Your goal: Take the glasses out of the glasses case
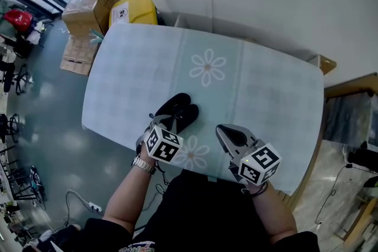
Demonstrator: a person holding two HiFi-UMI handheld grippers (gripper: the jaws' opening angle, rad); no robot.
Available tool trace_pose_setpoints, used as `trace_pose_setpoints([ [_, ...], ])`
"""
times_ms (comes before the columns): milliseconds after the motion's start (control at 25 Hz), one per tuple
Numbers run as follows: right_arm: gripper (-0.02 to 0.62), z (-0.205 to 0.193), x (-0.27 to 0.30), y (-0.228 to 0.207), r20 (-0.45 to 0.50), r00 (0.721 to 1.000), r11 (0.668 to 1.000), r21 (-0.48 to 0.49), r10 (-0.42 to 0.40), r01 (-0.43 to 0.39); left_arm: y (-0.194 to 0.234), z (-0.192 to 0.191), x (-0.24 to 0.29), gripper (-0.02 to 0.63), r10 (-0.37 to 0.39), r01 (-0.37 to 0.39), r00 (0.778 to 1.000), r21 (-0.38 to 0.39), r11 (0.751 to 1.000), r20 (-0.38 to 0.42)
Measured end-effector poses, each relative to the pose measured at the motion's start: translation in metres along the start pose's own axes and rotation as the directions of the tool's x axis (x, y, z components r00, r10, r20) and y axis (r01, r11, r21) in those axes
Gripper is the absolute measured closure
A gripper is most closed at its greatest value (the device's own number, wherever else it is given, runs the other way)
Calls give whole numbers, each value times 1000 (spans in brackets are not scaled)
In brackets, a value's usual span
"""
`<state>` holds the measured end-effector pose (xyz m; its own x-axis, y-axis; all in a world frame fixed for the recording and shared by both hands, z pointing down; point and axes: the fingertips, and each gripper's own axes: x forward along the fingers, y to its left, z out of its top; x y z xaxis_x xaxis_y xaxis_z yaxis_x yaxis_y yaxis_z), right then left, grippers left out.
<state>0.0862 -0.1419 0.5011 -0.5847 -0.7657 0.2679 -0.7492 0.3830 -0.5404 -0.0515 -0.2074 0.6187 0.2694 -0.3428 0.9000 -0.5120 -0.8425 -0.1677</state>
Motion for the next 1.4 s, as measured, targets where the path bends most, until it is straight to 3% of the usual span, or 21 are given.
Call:
trace_pose_setpoints([
  [240,572,8,-11,12,-3,998,997,-42,58,-58,0,-1,-29,577,75,-70,996,-89,994,52],
  [440,572,12,-25,30,-22,994,990,-90,103,-105,-12,-3,-62,577,103,-74,987,-221,973,125],
  [640,572,11,-45,40,-46,989,978,-150,141,-146,-38,-3,-90,577,106,-12,967,-379,925,230],
  [840,572,13,-56,46,-67,983,966,-182,172,-182,-59,2,-121,577,123,80,925,-500,862,360],
  [960,572,11,-55,54,-82,978,961,-187,191,-203,-69,-2,-140,577,133,123,899,-532,838,418],
  [1120,572,6,-48,68,-102,970,953,-190,221,-237,-78,-16,-162,577,159,132,878,-547,827,452],
  [1400,572,-13,-32,96,-147,956,938,-205,254,-281,-81,-49,-182,577,201,129,862,-584,802,465],
])
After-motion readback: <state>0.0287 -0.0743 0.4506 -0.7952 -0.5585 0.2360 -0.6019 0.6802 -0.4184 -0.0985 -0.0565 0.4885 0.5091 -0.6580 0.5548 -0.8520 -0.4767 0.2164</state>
